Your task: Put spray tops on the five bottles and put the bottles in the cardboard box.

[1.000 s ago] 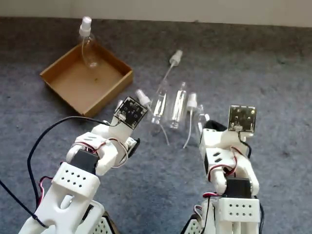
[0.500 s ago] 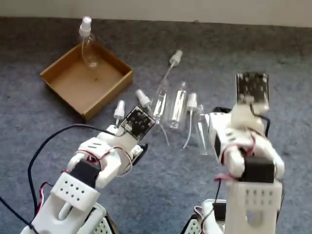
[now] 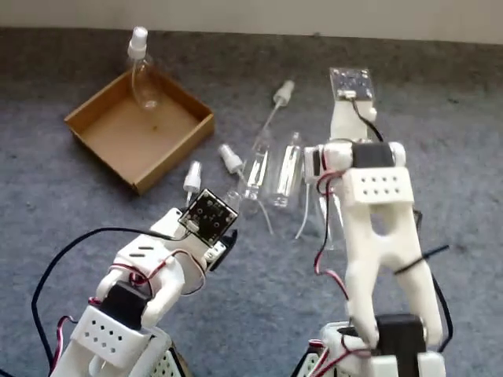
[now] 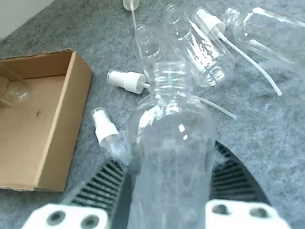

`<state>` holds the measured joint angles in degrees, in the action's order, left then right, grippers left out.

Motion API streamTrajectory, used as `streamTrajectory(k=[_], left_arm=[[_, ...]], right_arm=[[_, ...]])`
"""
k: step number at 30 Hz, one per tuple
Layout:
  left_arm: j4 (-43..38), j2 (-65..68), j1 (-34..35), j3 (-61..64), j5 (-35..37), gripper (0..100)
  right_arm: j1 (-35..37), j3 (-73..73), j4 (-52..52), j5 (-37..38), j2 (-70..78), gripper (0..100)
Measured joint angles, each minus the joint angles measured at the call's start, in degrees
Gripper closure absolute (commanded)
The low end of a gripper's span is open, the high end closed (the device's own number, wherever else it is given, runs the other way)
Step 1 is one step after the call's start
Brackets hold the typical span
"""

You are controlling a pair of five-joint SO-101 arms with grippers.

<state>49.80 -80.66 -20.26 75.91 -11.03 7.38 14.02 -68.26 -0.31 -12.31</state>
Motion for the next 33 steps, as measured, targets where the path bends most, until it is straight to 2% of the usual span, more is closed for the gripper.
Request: streamTrajectory(k=[2, 9, 17, 27, 33], left_arm=[[0.0, -1.1, 1.8, 0.1, 0.0, 93], [0.0, -3.4, 3.3, 2.7, 0.0, 93], [0.0, -7.8, 3.3, 4.0, 0.0, 93], [0.0, -10.0, 3.3, 5.5, 0.0, 93], [0.0, -10.0, 3.3, 6.1, 0.0, 93]], right_arm=[[0.0, -3.4, 0.0, -0.2, 5.5, 87.9], [0.1, -16.4, -1.1, -0.2, 22.5, 87.8], [0.4, -40.8, -13.2, -3.3, 41.9, 87.7], [0.4, -75.0, -27.8, -3.9, 65.1, 87.5], [0.4, -85.7, -31.1, -3.9, 72.5, 87.5]])
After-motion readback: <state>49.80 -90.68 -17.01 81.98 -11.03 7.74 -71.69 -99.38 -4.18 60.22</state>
